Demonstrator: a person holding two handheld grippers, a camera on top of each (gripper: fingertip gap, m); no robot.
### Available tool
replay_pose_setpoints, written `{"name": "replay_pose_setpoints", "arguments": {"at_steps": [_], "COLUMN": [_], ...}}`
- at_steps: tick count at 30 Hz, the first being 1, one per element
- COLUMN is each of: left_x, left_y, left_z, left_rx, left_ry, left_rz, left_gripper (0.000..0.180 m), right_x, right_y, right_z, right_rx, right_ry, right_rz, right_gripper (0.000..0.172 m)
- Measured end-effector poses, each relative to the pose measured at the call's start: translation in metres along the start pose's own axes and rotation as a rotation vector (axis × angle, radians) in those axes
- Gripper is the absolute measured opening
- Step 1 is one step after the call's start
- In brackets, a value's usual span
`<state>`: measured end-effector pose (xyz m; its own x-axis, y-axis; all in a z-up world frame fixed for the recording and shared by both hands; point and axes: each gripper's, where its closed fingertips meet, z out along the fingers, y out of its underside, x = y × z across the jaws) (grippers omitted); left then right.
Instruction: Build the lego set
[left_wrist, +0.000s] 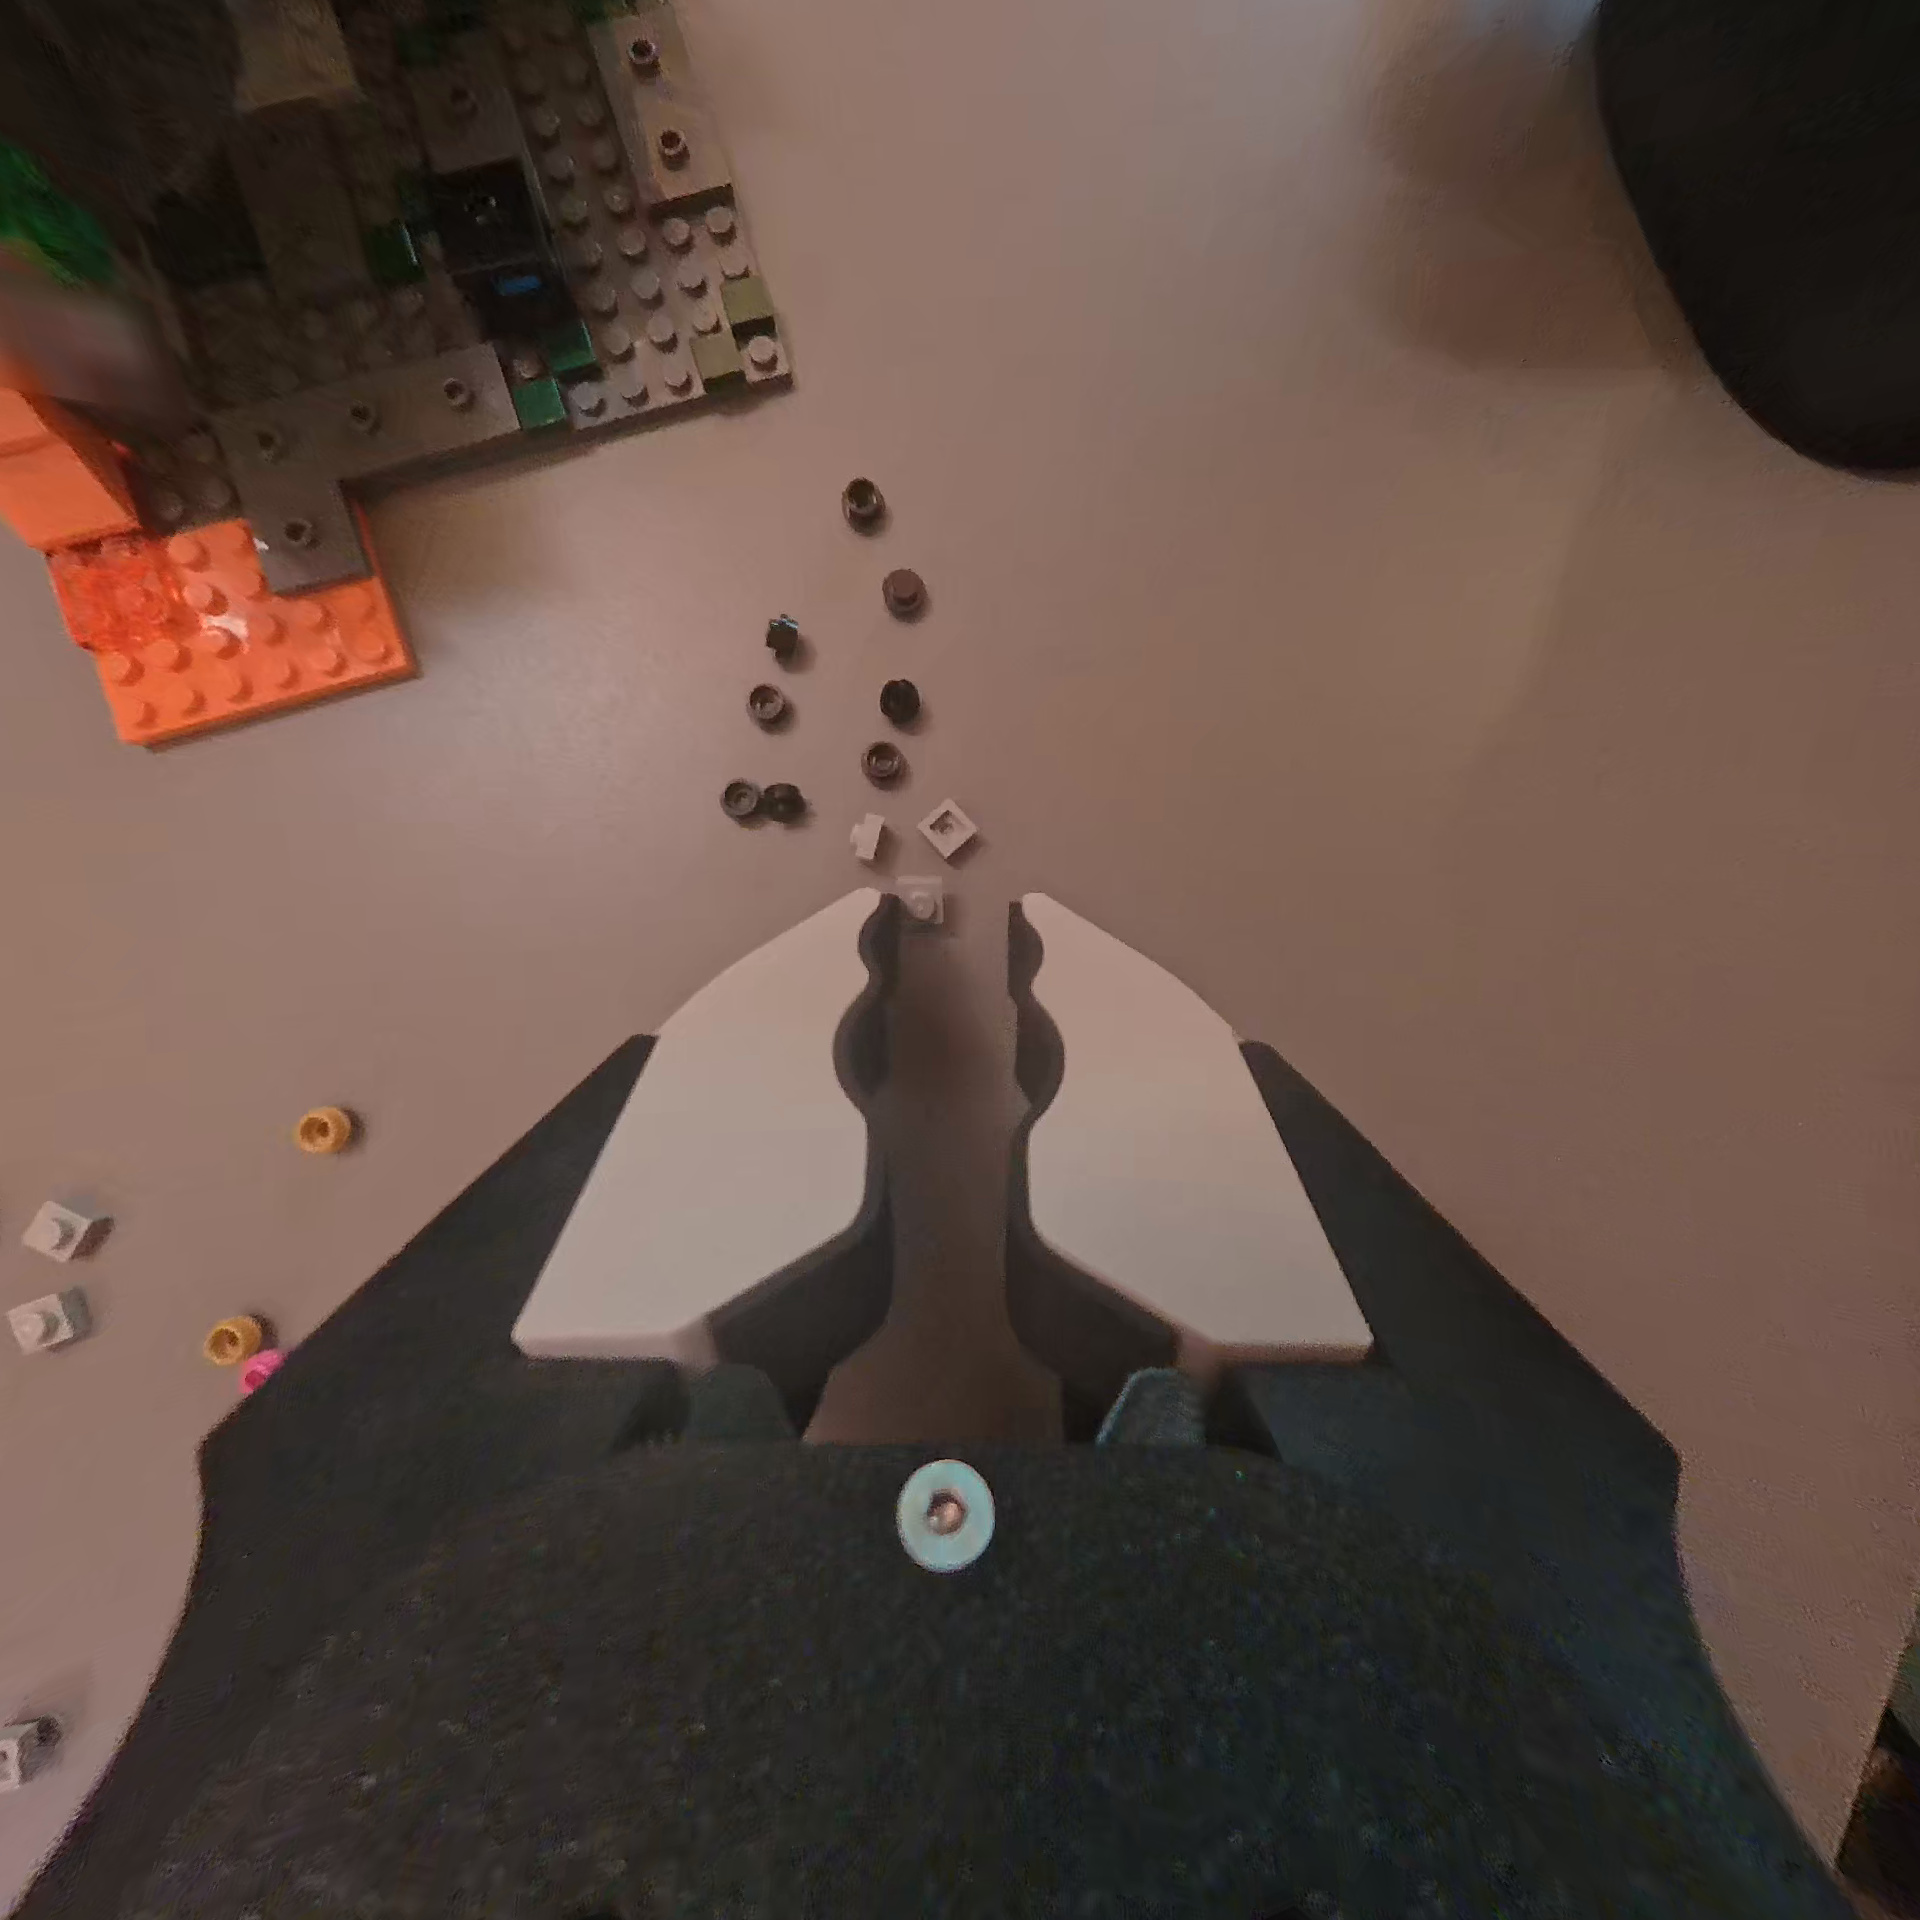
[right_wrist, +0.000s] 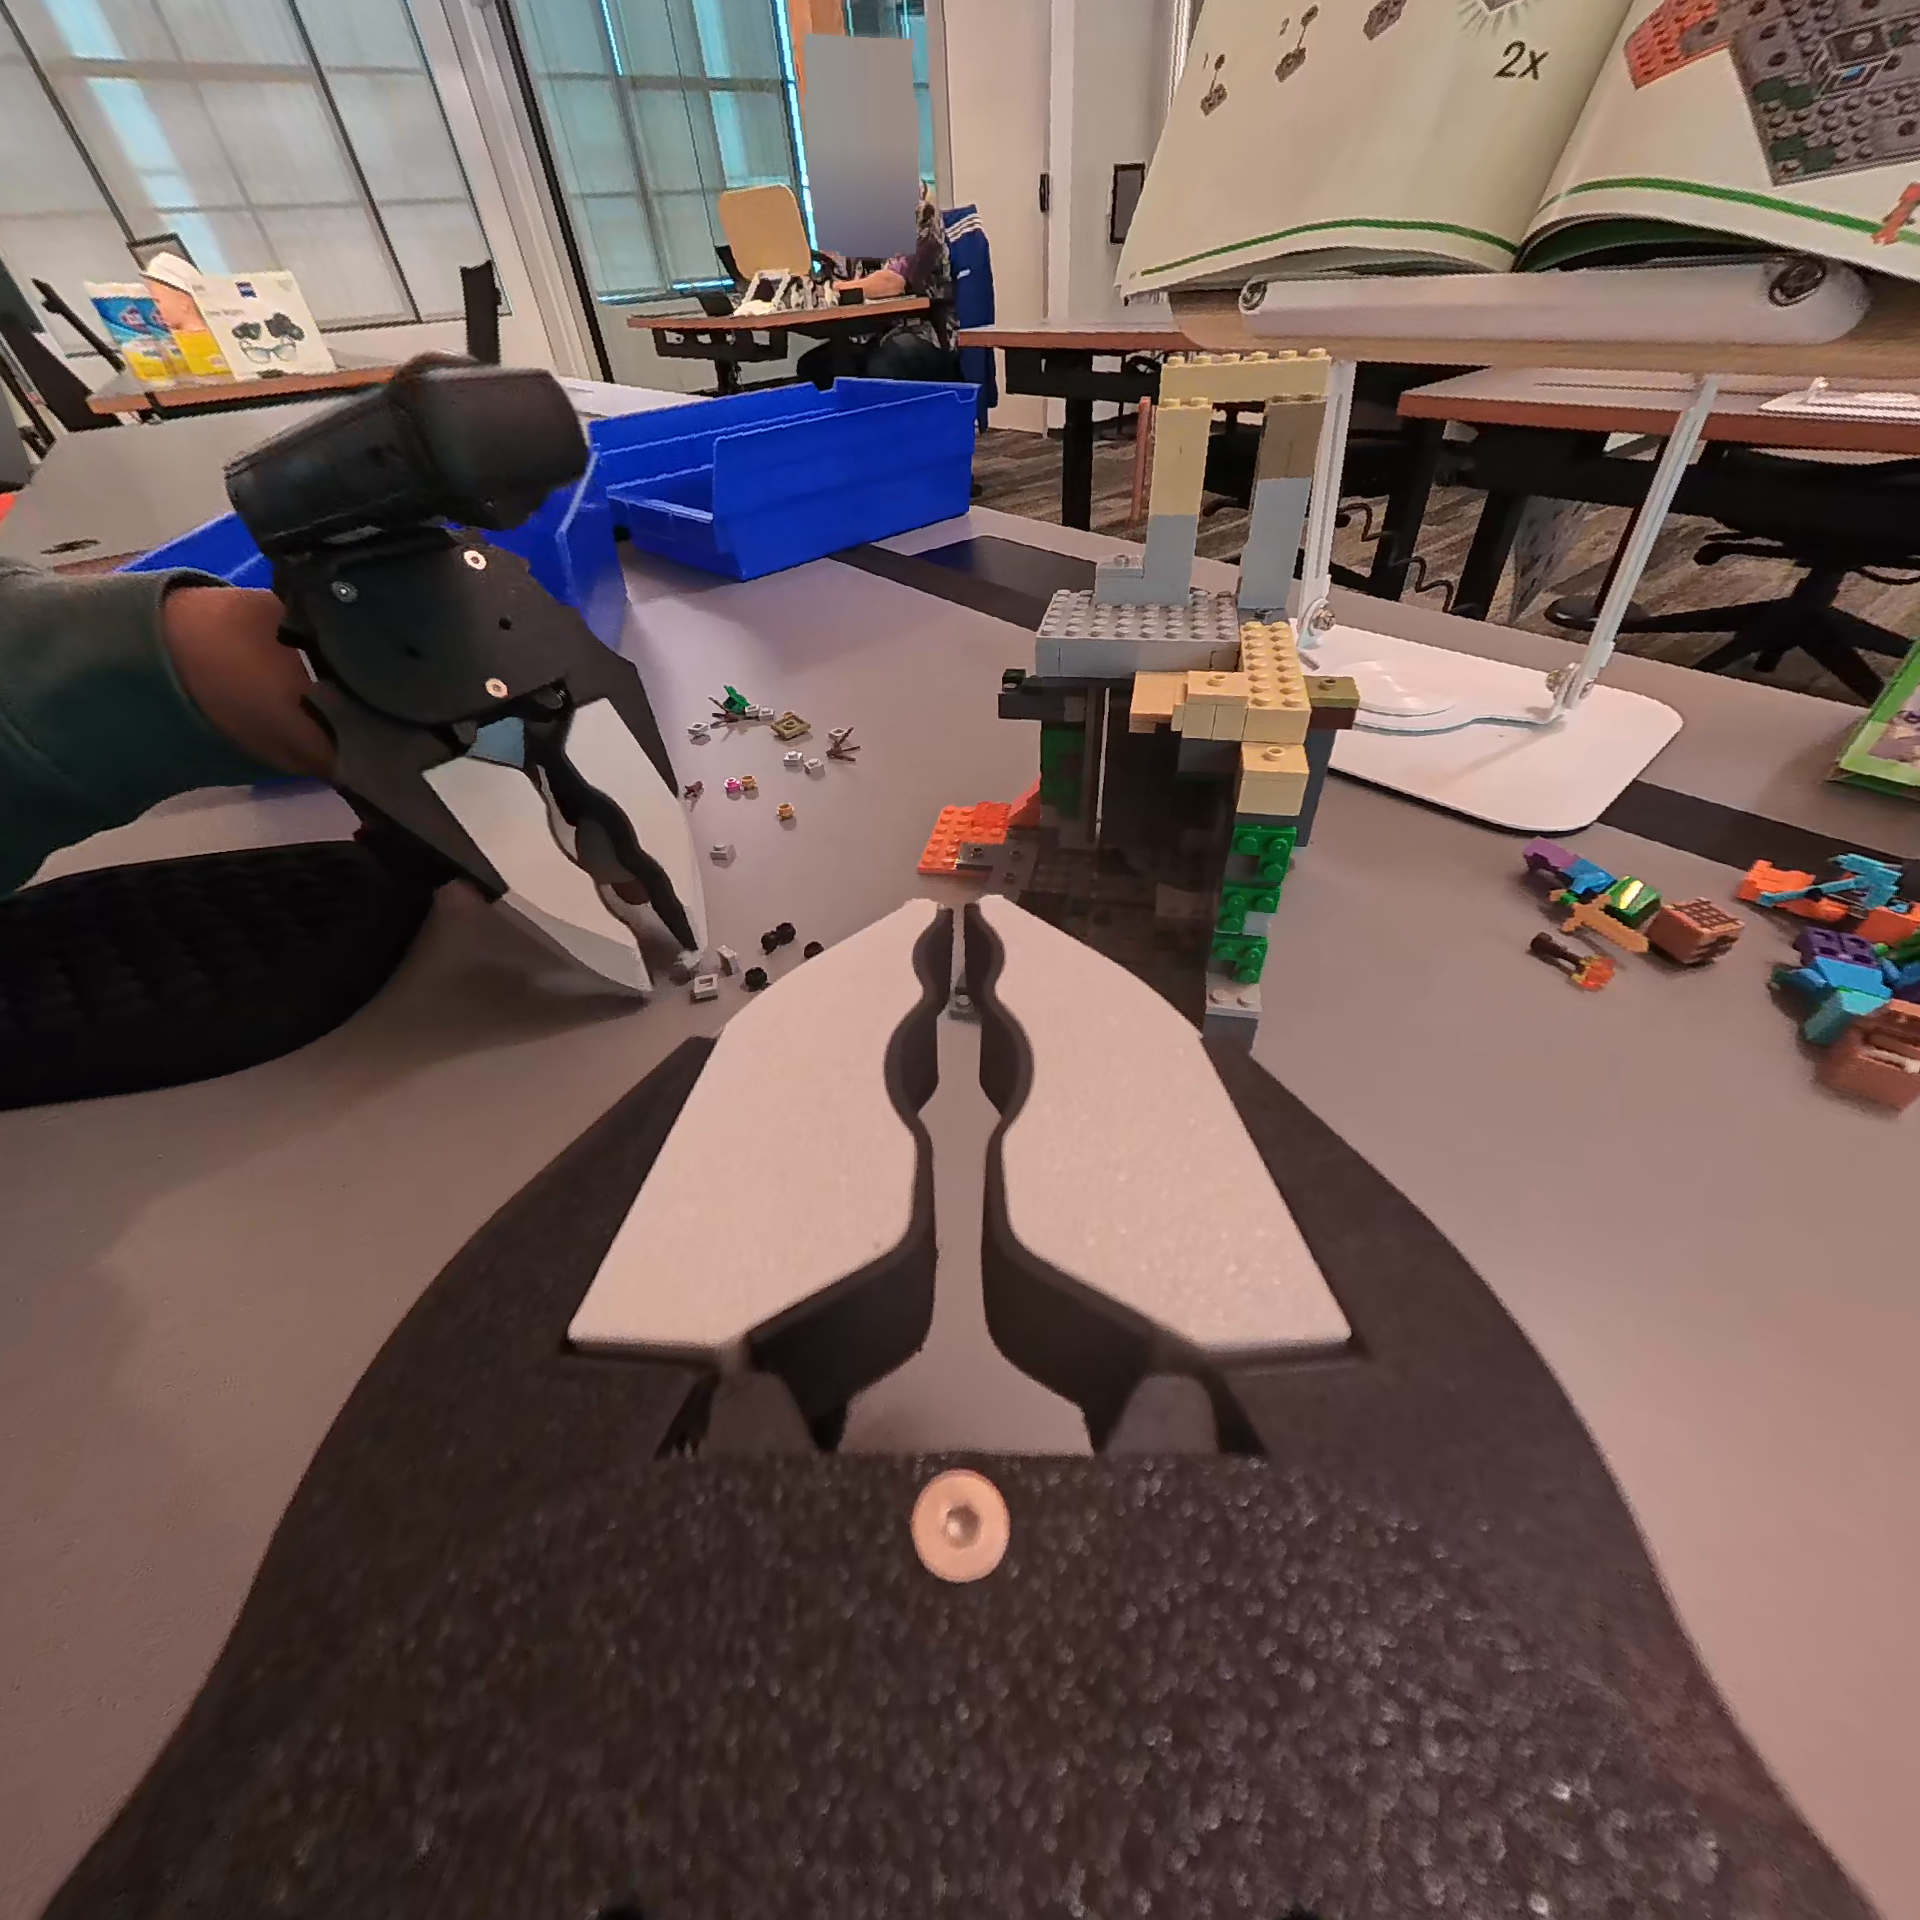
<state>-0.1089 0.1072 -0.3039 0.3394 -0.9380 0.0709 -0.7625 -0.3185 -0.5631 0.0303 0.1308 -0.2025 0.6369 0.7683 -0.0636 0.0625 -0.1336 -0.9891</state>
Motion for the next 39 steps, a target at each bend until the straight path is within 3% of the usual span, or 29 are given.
{"name": "replay_pose_setpoints", "arguments": {"at_steps": [12,21,26,30,39], "left_x": [0.018,0.024,0.029,0.032,-0.023], "left_y": [-0.005,-0.005,-0.010,-0.017,0.016], "left_z": [-0.005,0.000,0.001,0.000,-0.032], "left_rx": [0.112,0.115,0.132,0.161,0.086], "left_ry": [0.057,0.047,0.046,0.045,-0.163], "left_rz": [0.000,0.021,0.039,0.053,-0.045], "left_gripper": [0.037,0.036,0.037,0.038,0.032], "right_x": [-0.003,-0.009,-0.045,-0.079,-0.094], "right_y": [0.001,0.005,0.014,0.038,0.053], "right_z": [0.001,0.003,0.025,0.055,0.087], "right_rx": [-0.003,-0.025,-0.123,-0.295,-0.352], "right_ry": [-0.017,-0.044,-0.183,-0.300,-0.348], "right_rz": [0.001,0.005,-0.024,-0.183,-0.253], "right_gripper": [0.002,0.002,0.001,0.000,0.000]}}
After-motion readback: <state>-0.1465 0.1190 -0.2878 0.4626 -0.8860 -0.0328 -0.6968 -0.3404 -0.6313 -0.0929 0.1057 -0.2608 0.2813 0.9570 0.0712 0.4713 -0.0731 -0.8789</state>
